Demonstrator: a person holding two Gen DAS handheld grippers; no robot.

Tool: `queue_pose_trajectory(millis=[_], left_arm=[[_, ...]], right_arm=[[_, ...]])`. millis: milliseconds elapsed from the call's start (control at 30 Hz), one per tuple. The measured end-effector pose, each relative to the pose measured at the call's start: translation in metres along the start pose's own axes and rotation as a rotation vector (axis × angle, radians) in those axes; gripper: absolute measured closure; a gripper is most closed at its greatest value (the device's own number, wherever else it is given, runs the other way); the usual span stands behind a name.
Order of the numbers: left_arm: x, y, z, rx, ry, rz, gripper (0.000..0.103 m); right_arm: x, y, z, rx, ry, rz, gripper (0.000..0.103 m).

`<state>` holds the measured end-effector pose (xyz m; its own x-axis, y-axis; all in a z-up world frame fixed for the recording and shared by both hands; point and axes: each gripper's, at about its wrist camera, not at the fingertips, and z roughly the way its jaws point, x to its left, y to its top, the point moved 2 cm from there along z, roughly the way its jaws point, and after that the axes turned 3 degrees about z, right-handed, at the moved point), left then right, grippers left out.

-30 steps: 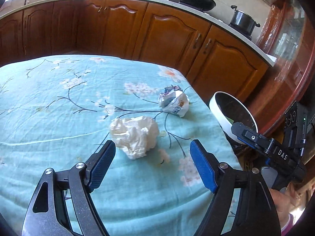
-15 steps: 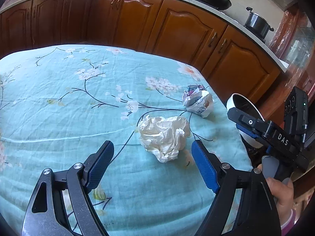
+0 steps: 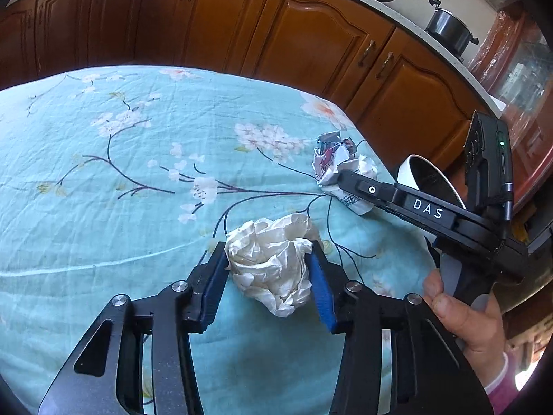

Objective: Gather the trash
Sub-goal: 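Grasp the crumpled white paper with the left gripper while the right gripper grasps the crumpled printed paper, then carry both crumpled papers over the bin with both grippers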

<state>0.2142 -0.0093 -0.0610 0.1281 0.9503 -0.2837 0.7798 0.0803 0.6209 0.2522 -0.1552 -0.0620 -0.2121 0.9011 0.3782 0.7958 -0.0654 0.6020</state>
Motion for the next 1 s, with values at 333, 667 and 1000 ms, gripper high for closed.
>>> queue_pose_trajectory(millis=[333,667,1000], left_arm=[[-0.019,0.007,-0.009,-0.024,-0.016,0.041,0.069],[-0.053,0.007,-0.019,-0.041,-0.043,0.098,0.069],[-0.094,-0.001,-0.027,-0.051,-0.074,0.172,0.069]], right_arm=[[-0.011,-0.012,-0.045,-0.061,0.009,0.013,0.088],[-0.022,-0.026,-0.098,-0.121,0.003,0.013,0.088],[-0.035,-0.045,-0.132,-0.155,-0.032,0.019,0.088]])
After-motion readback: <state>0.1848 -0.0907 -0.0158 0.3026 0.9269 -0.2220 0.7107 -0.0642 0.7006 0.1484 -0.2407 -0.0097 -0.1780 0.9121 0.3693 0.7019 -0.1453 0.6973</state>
